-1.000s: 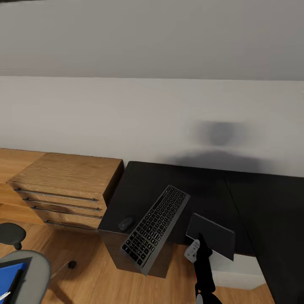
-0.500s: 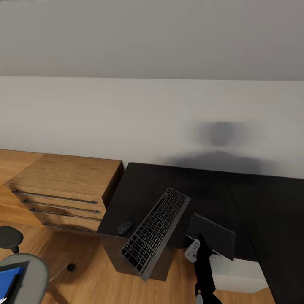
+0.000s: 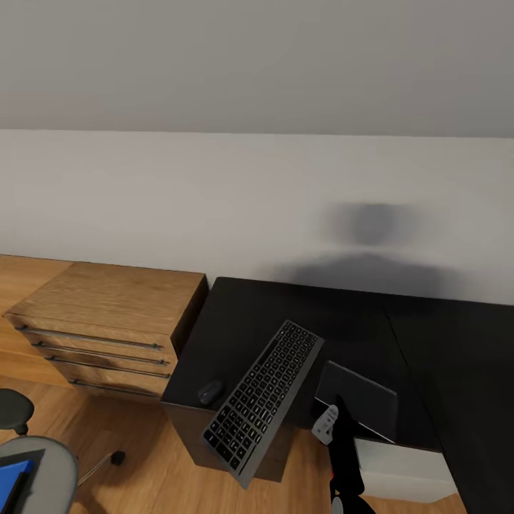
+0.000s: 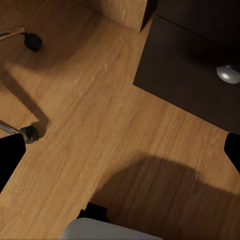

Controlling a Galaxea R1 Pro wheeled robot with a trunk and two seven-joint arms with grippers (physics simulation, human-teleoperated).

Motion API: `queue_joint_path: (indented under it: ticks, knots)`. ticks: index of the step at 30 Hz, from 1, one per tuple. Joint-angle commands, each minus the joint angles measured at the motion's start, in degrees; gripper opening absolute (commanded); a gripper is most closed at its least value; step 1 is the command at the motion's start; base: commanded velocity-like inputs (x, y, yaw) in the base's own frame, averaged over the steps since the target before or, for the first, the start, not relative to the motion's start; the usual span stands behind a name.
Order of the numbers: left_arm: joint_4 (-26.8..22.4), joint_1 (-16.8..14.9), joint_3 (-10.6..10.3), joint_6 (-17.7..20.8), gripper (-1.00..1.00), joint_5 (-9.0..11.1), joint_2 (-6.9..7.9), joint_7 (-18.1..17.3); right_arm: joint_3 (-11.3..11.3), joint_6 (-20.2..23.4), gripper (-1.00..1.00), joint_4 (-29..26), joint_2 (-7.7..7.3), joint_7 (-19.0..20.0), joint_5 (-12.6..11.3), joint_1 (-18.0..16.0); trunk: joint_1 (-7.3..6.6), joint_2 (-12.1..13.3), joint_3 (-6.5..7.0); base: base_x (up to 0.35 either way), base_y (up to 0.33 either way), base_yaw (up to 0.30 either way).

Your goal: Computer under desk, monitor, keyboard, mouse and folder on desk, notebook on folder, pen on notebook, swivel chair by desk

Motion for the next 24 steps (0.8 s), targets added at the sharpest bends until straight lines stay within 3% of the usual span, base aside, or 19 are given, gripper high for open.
queue_joint_path:
  ticks: [1,9,24]
  knots:
    - [0.03,-0.03,0.2,-0.1,1.0,0.55,-0.02,-0.57,0.23,0.6,-1.0,-0.01,-0.05,-0.23,0.3,-0.05,0.0,-0.04,-0.05,0.004,0.0,0.0]
    - [0.03,-0.03,0.17,-0.11,1.0,0.54,-0.06,-0.56,0.22,0.63,-1.0,-0.01,-0.05,-0.21,0.3,-0.05,1.32,-2.44,-1.13,0.001,0.0,0.0]
    - [0.03,-0.03,0.2,-0.11,1.0,0.6,-0.07,-0.56,0.22,0.64,-1.0,-0.01,-0.05,-0.21,0.3,-0.05,1.32,-2.44,-1.13,0.0,0.0,0.0]
